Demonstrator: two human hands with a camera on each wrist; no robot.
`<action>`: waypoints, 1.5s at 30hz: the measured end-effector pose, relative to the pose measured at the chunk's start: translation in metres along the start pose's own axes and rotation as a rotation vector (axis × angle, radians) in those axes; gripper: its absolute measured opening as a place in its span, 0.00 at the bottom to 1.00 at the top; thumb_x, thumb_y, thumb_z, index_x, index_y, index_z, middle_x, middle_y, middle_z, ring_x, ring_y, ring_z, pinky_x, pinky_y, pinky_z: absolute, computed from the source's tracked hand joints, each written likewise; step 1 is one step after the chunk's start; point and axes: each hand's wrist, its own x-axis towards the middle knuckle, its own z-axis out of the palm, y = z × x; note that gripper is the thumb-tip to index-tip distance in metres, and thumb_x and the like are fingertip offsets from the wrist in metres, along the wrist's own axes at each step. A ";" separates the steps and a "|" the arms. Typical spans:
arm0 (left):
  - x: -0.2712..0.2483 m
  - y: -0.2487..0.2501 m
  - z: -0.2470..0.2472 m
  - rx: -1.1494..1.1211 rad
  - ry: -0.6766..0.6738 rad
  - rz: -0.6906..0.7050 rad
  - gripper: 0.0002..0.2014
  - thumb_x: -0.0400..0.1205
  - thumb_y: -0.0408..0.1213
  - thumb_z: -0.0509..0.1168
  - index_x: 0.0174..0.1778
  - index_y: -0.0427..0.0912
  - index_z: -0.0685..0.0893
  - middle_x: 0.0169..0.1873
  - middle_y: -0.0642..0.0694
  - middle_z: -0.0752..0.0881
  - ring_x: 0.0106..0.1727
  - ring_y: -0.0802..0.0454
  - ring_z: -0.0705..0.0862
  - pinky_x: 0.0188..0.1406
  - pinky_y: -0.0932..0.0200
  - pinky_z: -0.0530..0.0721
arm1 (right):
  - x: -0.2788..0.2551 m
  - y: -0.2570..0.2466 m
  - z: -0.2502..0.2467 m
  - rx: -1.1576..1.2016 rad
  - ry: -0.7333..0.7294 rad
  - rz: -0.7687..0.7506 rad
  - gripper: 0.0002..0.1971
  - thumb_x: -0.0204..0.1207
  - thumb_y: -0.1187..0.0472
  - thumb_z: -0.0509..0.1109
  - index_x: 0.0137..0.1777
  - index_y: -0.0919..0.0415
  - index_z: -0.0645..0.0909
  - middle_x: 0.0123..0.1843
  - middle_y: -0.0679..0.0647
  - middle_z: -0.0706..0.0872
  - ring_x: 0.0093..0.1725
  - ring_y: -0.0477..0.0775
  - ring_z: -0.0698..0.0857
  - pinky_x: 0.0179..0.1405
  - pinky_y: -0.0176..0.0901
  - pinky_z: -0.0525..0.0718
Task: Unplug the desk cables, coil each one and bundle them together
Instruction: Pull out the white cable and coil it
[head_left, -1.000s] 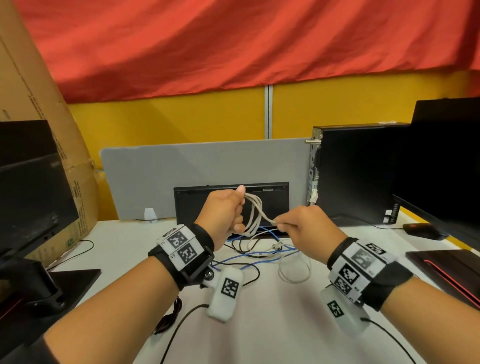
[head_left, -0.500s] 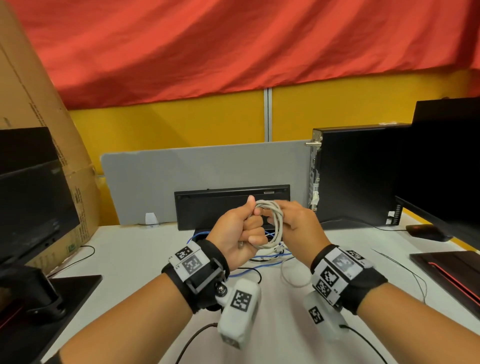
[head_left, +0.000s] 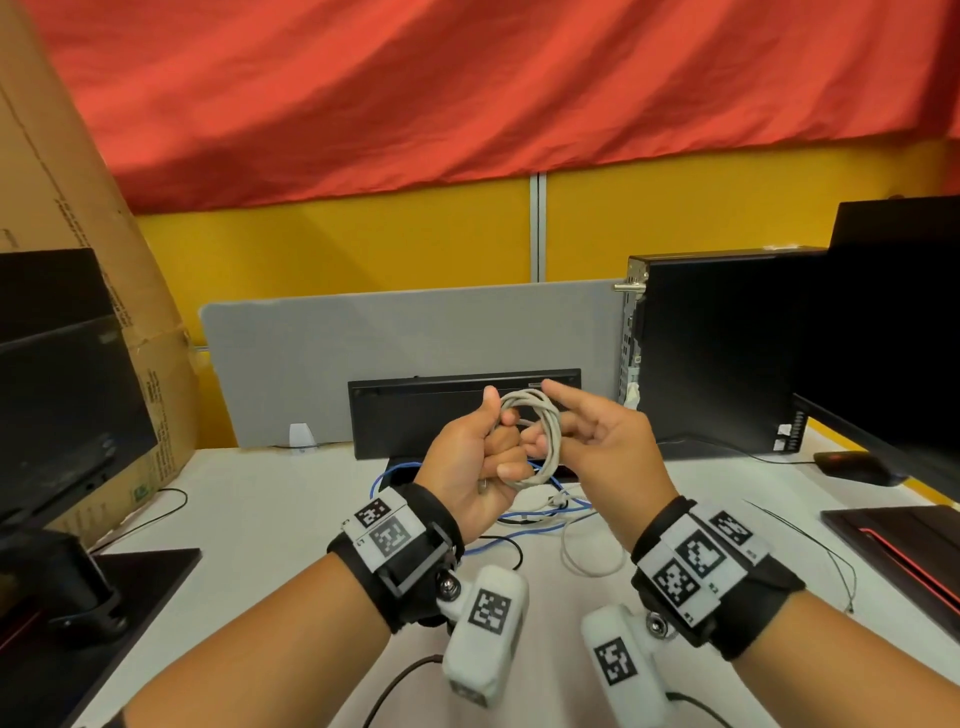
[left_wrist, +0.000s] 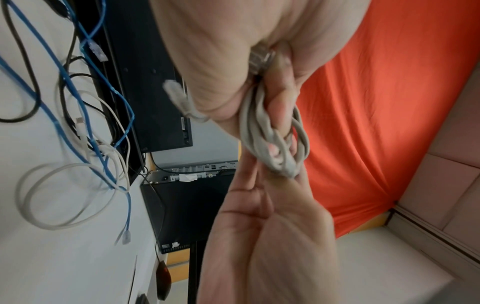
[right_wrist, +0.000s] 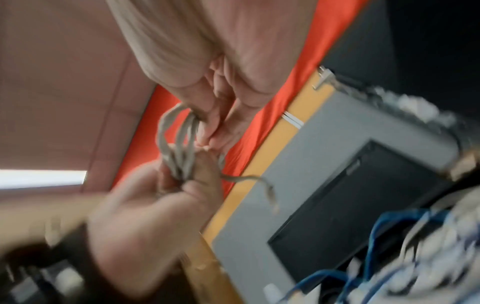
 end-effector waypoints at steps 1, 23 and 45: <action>0.001 0.000 0.000 -0.005 -0.001 0.006 0.21 0.87 0.51 0.54 0.36 0.39 0.74 0.27 0.50 0.53 0.13 0.60 0.58 0.12 0.69 0.65 | 0.000 -0.001 0.001 0.097 0.019 0.048 0.23 0.76 0.77 0.67 0.70 0.60 0.78 0.43 0.57 0.93 0.44 0.53 0.92 0.46 0.38 0.89; 0.003 0.008 0.005 1.333 -0.036 0.301 0.10 0.87 0.30 0.58 0.44 0.35 0.83 0.32 0.42 0.83 0.27 0.54 0.82 0.35 0.54 0.87 | 0.001 0.005 -0.010 -0.647 -0.211 -0.125 0.22 0.83 0.66 0.62 0.72 0.46 0.65 0.34 0.50 0.86 0.32 0.43 0.83 0.32 0.34 0.81; 0.006 0.010 0.012 1.021 -0.007 0.277 0.12 0.83 0.40 0.62 0.43 0.34 0.85 0.33 0.39 0.82 0.26 0.48 0.78 0.29 0.56 0.78 | -0.010 0.008 -0.010 -0.604 -0.029 -0.552 0.38 0.77 0.67 0.69 0.78 0.33 0.58 0.47 0.48 0.83 0.37 0.45 0.83 0.34 0.34 0.83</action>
